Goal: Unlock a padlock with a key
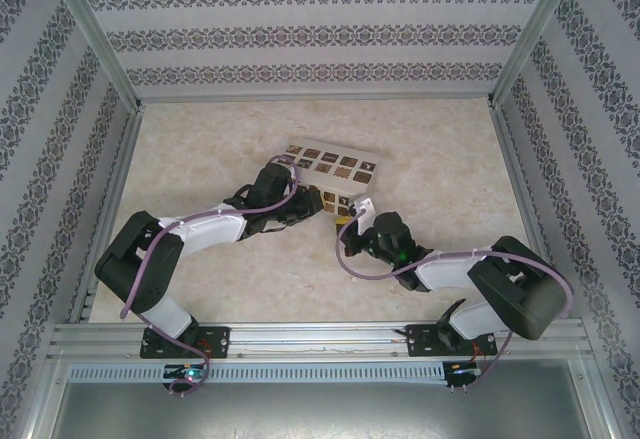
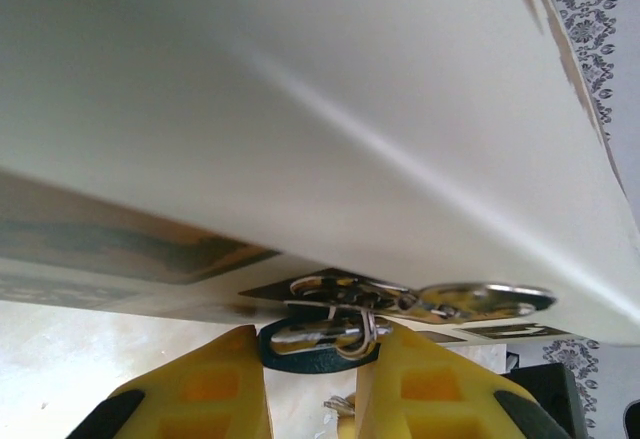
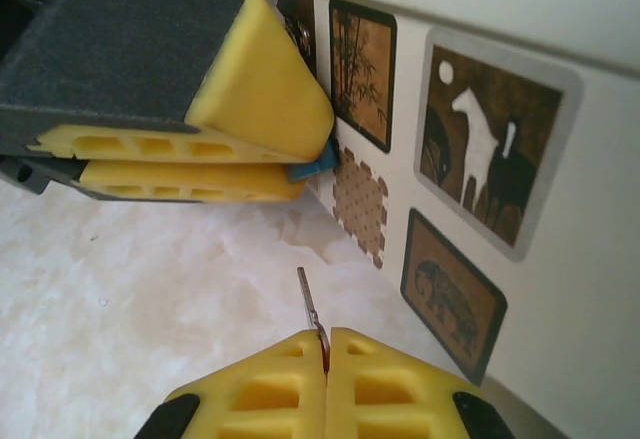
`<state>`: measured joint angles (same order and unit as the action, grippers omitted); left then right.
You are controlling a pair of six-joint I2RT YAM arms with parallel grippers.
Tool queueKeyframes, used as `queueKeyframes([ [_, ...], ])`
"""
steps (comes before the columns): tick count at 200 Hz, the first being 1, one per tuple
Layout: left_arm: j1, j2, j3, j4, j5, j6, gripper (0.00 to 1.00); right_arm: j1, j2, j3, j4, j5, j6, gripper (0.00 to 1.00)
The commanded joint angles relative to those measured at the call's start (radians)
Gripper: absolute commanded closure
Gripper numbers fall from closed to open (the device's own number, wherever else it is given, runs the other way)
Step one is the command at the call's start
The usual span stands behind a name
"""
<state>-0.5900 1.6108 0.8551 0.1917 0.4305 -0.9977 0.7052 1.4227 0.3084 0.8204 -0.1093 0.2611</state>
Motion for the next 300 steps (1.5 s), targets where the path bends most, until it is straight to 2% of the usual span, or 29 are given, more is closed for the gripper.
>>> queueKeyframes([
  [1, -0.014, -0.034, 0.039, 0.025, 0.043, -0.030, 0.83, 0.014, 0.019, 0.030, 0.066, 0.033, -0.032, 1.00],
  [136, -0.014, -0.031, 0.039, 0.029, 0.044, -0.036, 0.83, 0.013, 0.076, 0.101, 0.073, 0.046, -0.086, 1.00],
  [237, -0.014, -0.032, 0.040, 0.029, 0.039, -0.038, 0.83, 0.018, 0.056, 0.043, 0.020, 0.068, -0.086, 1.00],
  [300, -0.014, -0.037, 0.036, 0.030, 0.044, -0.045, 0.83, 0.017, 0.077, 0.067, 0.037, 0.083, -0.084, 1.00],
])
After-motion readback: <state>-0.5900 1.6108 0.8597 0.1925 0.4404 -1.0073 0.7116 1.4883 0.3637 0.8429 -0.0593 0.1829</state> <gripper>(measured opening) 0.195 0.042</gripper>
